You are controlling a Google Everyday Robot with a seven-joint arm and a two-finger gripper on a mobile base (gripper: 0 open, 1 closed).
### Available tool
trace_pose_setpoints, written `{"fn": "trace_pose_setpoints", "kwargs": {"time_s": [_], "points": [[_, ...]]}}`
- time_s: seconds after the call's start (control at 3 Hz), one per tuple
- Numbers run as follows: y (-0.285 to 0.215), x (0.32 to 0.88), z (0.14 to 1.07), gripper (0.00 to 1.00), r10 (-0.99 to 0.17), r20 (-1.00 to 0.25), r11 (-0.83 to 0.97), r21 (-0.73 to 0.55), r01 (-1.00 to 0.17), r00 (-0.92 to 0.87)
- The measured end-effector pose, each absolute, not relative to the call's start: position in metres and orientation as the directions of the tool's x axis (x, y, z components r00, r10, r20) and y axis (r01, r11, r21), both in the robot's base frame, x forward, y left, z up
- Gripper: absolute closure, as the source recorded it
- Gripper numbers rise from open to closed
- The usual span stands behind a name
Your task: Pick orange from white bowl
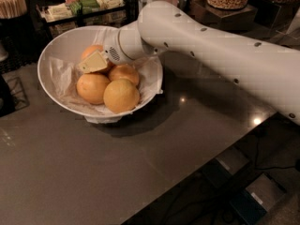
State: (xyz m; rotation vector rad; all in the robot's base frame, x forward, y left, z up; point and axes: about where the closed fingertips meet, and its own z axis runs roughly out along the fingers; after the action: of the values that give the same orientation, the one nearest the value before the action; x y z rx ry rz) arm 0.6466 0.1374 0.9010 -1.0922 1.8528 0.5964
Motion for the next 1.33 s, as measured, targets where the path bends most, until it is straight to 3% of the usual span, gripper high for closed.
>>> {"fn": "trace_pose_setpoints", "kwargs": {"time_s": [1.0,1.33], "points": [[0.1362,0.6508,0.8970,0.94,-0.438,-0.865,0.508,-0.013,-0.861,-0.246],[0.1363,0.6508,0.8970,1.00,-0.438,-0.865,0.508,-0.013,-0.861,-0.246]]}}
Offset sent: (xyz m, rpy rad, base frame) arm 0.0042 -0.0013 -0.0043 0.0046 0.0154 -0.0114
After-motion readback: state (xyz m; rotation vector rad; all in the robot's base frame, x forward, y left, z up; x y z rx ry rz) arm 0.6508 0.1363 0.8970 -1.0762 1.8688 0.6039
